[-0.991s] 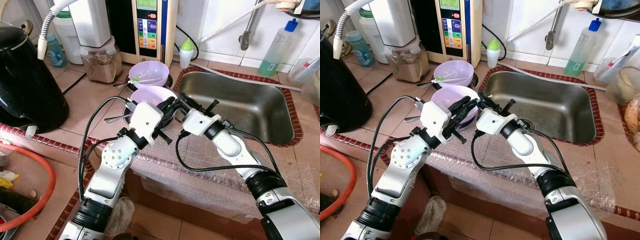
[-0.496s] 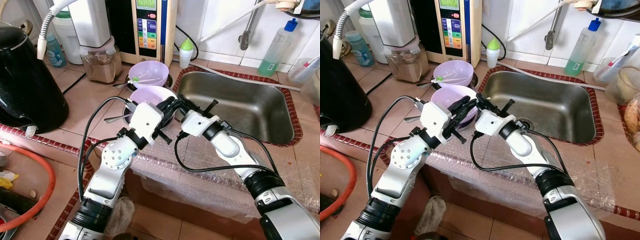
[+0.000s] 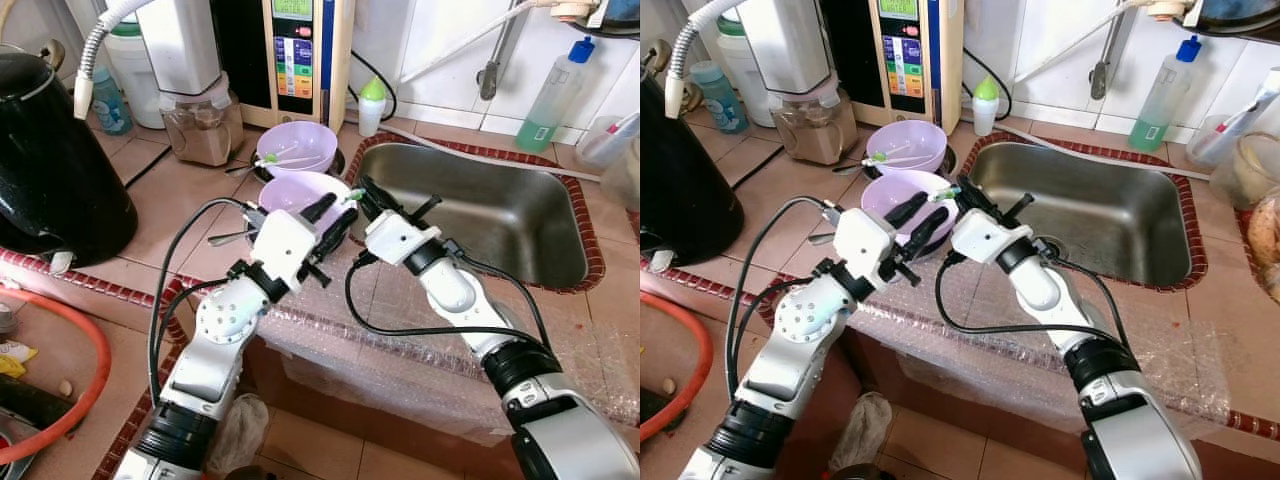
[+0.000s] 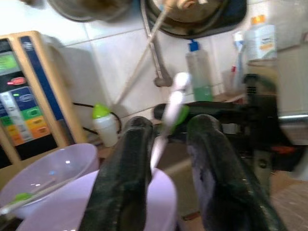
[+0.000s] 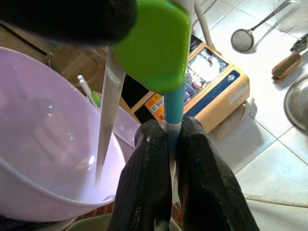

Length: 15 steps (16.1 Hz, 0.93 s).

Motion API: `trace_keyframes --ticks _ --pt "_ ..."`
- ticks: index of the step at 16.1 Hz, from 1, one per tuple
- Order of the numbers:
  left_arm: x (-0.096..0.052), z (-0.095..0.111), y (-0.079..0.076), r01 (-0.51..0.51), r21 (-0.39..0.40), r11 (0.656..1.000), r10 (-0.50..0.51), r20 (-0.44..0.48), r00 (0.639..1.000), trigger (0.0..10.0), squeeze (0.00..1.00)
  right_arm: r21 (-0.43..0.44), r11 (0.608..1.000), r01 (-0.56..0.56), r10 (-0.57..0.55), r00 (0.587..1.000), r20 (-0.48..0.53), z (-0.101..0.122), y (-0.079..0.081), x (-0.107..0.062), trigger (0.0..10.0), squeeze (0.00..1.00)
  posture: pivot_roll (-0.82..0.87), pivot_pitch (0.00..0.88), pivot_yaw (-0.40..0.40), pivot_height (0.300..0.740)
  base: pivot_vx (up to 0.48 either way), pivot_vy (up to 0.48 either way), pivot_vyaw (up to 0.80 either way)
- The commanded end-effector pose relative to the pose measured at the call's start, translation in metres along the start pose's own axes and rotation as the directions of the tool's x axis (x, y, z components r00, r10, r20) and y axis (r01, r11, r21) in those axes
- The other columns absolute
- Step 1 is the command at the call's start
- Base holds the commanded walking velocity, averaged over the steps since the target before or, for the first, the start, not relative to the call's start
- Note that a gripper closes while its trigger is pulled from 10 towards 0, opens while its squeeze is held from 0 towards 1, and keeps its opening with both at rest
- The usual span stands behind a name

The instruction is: Kitchen organization

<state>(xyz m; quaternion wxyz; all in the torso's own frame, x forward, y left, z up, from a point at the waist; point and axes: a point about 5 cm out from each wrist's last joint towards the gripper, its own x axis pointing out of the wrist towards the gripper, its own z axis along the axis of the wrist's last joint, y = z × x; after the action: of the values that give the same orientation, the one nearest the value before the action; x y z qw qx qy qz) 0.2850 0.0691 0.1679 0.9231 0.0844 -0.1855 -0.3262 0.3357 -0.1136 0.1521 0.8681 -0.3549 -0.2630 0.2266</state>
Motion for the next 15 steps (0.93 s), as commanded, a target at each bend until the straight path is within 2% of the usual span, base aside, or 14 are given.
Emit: trace_keyframes --ticks 1,4,6,7,9,10,11,12,13,14,15 --pt "0.001 0.009 0.006 -0.028 0.027 0.999 0.027 0.038 0.999 10.0 1.00 0.017 0.999 0.036 -0.036 0.999 0.023 0.005 -0.005 0.005 0.0 0.00 0.00 0.000 0.032 0.740 0.000 0.000 0.00" --pt "-0.005 0.011 0.018 -0.106 0.044 0.993 0.104 0.056 0.993 10.0 1.00 0.166 0.972 0.168 -0.166 0.986 -0.024 0.005 -0.014 0.012 0.0 0.00 0.00 0.000 0.034 0.740 0.000 0.000 0.00" --pt "-0.008 0.010 0.026 -0.160 0.045 0.986 0.158 0.051 0.986 10.0 1.00 0.224 0.952 0.209 -0.207 0.978 -0.034 0.007 -0.019 0.018 0.0 0.00 0.00 0.000 0.034 0.740 0.000 0.000 0.00" --pt "-0.011 0.006 0.027 -0.176 0.049 0.983 0.174 0.034 0.984 10.0 1.00 0.260 0.924 0.280 -0.276 0.960 -0.053 0.008 -0.030 0.021 0.0 0.00 0.00 0.000 0.034 0.740 0.000 0.000 0.00" --pt "-0.015 0.002 0.023 -0.166 0.050 0.985 0.165 0.018 0.986 10.0 1.00 0.213 0.926 0.310 -0.307 0.950 -0.049 0.007 -0.039 0.019 0.0 0.00 0.00 0.000 0.036 0.740 0.000 0.000 0.00" --pt "-0.018 -0.003 0.025 -0.196 0.035 0.980 0.196 -0.004 0.981 10.0 1.00 0.145 0.934 0.328 -0.319 0.944 -0.082 -0.001 -0.048 0.013 0.0 0.00 0.00 0.000 0.036 0.740 0.000 0.000 0.00" --pt "-0.020 -0.007 0.028 -0.224 0.017 0.974 0.224 -0.027 0.974 10.0 1.00 0.111 0.937 0.332 -0.317 0.939 -0.136 -0.012 -0.050 0.006 0.0 0.00 -0.01 0.000 0.034 0.740 0.000 0.000 0.00" --pt "-0.024 -0.014 0.029 -0.254 -0.021 0.967 0.252 -0.063 0.966 10.0 1.00 0.121 0.925 0.361 -0.328 0.916 -0.231 -0.026 -0.052 -0.003 0.0 0.00 -0.01 0.000 0.035 0.740 0.000 0.000 0.00" --pt "-0.028 -0.020 0.028 -0.264 -0.019 0.964 0.262 -0.085 0.961 10.0 1.00 0.134 0.911 0.390 -0.342 0.895 -0.285 -0.035 -0.055 -0.012 0.0 0.00 -0.01 0.000 0.038 0.740 0.000 0.000 0.00" --pt "-0.031 -0.024 0.026 -0.258 -0.006 0.966 0.256 -0.099 0.962 10.0 1.00 0.094 0.920 0.379 -0.329 0.882 -0.337 -0.045 -0.053 -0.021 0.0 0.00 -0.01 0.000 0.041 0.740 0.000 0.000 0.00" --pt "-0.031 -0.026 0.026 -0.261 -0.018 0.965 0.258 -0.111 0.960 10.0 1.00 0.112 0.909 0.402 -0.335 0.862 -0.380 -0.052 -0.052 -0.028 0.0 0.00 -0.01 0.000 0.045 0.740 0.000 0.000 0.00"
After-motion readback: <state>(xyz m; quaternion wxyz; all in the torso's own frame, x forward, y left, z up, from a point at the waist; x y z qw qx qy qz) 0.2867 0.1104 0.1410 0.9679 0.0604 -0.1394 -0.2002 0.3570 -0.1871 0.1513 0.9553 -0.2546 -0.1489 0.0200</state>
